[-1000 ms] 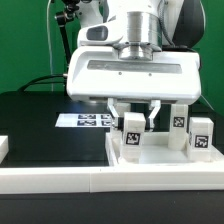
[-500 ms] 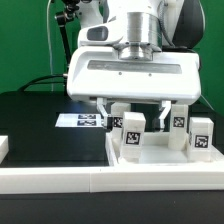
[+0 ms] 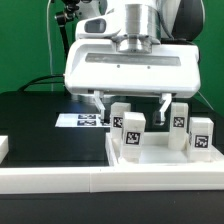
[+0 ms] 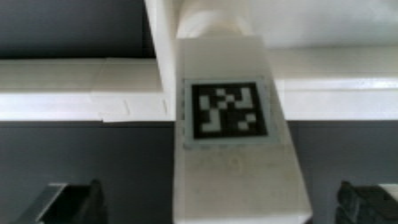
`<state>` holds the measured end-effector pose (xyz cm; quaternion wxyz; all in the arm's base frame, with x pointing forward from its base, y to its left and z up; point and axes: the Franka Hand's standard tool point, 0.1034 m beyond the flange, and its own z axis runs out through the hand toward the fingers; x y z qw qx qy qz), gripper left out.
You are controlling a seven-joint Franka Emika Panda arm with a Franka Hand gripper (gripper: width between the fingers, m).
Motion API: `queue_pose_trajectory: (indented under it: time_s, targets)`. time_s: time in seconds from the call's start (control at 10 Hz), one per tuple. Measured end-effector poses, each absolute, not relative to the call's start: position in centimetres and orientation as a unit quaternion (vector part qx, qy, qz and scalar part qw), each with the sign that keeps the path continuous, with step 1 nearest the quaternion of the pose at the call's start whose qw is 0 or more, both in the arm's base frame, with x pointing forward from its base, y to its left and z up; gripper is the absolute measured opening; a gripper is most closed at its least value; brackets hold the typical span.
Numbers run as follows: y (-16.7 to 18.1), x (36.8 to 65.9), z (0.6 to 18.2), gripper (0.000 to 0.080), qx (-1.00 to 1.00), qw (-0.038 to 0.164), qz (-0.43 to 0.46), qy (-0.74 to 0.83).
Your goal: Assemble square table
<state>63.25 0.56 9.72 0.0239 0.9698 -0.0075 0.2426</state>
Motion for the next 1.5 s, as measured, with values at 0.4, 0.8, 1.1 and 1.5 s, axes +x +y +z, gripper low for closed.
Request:
queue_pose_trajectory:
  time_s: [0.4, 0.8, 1.1, 1.5]
  targets:
    - [0.2, 63.3, 11.0, 0.0649, 0.974, 0.015, 0.226, -0.01]
    - [0.8, 62.6, 9.6, 0.0649, 0.996, -0.016, 0.091, -0.009]
    - [1.4, 62.3, 8.9, 0.0649, 0.999, -0.035, -0.005, -0.01]
    - [0.8, 62.8, 8.5, 0.0649, 0.999, -0.035, -0.024, 0.005]
